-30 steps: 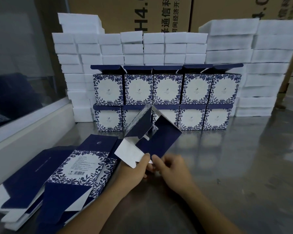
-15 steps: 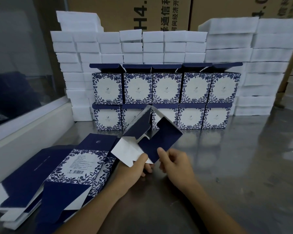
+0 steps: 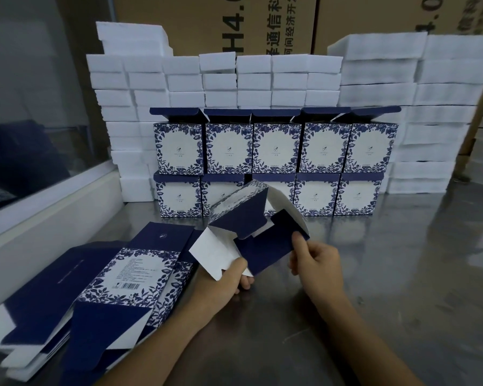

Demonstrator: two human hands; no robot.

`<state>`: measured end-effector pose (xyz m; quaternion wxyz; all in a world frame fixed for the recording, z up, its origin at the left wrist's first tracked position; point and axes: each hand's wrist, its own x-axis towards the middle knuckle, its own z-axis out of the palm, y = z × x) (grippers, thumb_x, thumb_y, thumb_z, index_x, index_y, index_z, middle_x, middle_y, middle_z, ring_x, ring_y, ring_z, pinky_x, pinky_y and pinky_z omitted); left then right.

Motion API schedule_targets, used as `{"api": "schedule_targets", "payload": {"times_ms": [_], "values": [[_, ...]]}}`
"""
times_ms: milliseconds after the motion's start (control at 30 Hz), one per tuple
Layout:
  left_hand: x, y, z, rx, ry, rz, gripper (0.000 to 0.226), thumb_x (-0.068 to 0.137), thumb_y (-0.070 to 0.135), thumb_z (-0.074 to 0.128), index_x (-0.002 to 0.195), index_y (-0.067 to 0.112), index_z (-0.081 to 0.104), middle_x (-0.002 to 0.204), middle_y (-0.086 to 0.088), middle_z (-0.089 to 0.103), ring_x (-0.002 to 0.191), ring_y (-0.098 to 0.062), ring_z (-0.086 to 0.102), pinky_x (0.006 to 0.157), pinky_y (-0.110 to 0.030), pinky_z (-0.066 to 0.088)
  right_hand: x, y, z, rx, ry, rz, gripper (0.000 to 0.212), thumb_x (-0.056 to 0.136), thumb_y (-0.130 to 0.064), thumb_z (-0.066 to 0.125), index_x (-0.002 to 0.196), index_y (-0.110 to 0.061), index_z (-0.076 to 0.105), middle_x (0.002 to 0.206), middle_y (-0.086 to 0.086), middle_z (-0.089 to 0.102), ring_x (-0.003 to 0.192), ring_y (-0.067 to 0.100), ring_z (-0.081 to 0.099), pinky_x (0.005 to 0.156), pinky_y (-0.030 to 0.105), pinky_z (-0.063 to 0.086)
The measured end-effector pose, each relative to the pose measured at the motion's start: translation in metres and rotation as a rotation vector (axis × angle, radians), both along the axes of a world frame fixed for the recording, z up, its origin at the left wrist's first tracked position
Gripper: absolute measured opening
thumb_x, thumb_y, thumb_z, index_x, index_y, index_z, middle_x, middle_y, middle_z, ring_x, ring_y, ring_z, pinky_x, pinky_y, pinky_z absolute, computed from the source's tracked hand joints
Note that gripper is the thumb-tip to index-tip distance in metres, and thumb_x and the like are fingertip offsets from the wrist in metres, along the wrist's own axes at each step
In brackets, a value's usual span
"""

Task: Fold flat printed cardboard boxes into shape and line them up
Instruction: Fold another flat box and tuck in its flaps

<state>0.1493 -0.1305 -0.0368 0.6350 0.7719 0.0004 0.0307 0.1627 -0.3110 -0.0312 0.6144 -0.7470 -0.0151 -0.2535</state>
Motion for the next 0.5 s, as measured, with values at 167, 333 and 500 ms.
{"api": "schedule_targets", "payload": {"times_ms": [167, 333, 500], "values": [[-0.003, 0.001, 0.001, 0.014, -0.075, 0.037, 0.027, 0.058, 0.049, 0.056, 0.058, 0.025, 0.068, 0.064, 0.003, 0.071, 0.052, -0.005, 0.061, 0.057, -0.026, 0.052, 0.002, -0.013, -0.001, -0.015, 0.083, 0.018, 0.056, 0.1, -0.022, 0.054, 0.045, -0.012, 0.056, 0.048, 0.009, 0.061, 0.044, 0.018, 0.052, 0.055, 0.036, 0.045], [-0.003, 0.0, 0.006, 0.08, -0.62, 0.201, 0.062, 0.074, 0.027, 0.066, 0.121, 0.057, 0.04, 0.121, 0.023, 0.055, 0.112, 0.005, 0.053, 0.085, -0.009, 0.045, -0.001, -0.018, 0.002, -0.283, 0.026, -0.209, 0.02, 0.089, -0.039, 0.066, 0.08, -0.022, 0.061, 0.075, -0.006, 0.067, 0.067, 0.016, 0.064, 0.061, 0.034, 0.05], [-0.008, -0.004, 0.008, 0.162, -0.761, 0.044, 0.076, 0.078, 0.033, 0.059, 0.148, 0.039, 0.03, 0.15, 0.008, 0.032, 0.14, -0.004, 0.03, 0.109, -0.012, 0.027, -0.01, -0.015, 0.012, -0.312, -0.196, -0.073, 0.039, 0.09, -0.034, 0.068, 0.125, -0.038, 0.049, 0.112, -0.024, 0.06, 0.097, -0.009, 0.058, 0.067, 0.01, 0.044]]}}
